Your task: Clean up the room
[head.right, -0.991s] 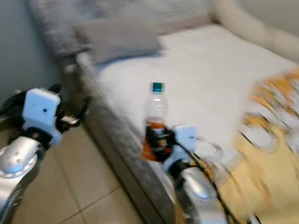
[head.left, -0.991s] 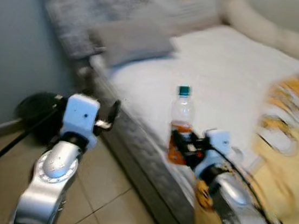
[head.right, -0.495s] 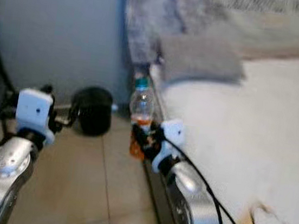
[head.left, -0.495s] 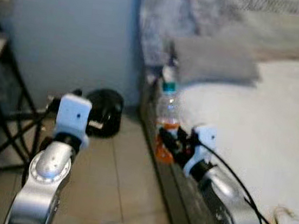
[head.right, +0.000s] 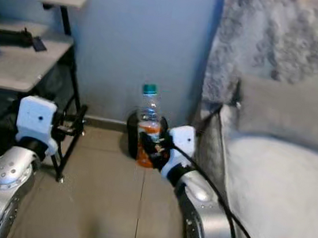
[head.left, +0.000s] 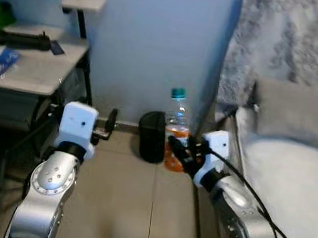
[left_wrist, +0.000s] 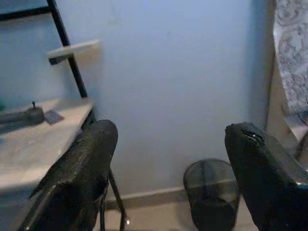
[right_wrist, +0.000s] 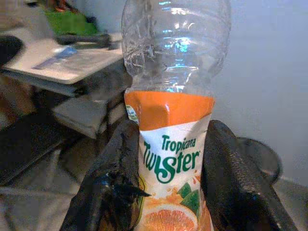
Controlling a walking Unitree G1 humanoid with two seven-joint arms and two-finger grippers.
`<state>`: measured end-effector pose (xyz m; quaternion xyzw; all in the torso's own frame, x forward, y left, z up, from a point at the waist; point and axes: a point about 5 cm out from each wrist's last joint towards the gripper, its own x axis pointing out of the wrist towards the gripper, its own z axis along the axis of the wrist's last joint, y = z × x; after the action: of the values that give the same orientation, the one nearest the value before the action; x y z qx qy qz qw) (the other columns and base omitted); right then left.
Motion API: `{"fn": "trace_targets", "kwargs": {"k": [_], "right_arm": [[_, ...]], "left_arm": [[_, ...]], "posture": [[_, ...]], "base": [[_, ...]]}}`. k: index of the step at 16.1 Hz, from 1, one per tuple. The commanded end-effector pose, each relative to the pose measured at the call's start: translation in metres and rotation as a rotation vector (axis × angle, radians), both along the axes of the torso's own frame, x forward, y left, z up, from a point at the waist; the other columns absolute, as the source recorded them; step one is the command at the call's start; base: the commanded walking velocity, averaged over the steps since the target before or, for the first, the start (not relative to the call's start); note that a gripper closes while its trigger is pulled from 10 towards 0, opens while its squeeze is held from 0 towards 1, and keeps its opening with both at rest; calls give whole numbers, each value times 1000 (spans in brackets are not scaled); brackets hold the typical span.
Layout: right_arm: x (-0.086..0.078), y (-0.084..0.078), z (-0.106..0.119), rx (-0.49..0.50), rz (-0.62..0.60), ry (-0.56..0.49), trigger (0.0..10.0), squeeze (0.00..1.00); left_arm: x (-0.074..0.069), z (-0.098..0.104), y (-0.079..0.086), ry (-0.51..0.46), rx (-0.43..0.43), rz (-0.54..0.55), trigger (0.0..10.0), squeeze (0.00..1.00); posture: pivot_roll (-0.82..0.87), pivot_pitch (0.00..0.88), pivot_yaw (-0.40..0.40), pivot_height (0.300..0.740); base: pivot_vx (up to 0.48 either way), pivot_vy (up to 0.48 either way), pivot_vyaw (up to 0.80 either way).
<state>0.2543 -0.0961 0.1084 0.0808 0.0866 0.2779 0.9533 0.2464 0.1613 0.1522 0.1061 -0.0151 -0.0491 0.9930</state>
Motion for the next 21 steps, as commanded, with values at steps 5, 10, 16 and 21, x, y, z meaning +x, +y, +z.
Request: {"fn": "trace_targets", "kwargs": {"k": [5,10,16,21], "right_arm": [[3,-28,-7,-93,-157,-22,10000,0],[3,-35,-13,-69,-226,13,10000,0],[2,-36,-16,-77,-237,3,10000,0],[0,-39,-18,-80,-259,9,10000,0]], "left_arm": [[-1,-7,-3,24,-14,-86,10000,0],[-5,-16,-5,79,-5,-178,10000,0],[-5,-15,-1,63,2,-181,10000,0],[-5,-16,1,66,9,-189,10000,0]], "posture": [[10,0,-16,740],[8,0,-13,740],[11,0,-17,740],[4,0,-7,740]], "base": [[401,0,0],[392,0,-156],[391,0,-235],[391,0,0]]}}
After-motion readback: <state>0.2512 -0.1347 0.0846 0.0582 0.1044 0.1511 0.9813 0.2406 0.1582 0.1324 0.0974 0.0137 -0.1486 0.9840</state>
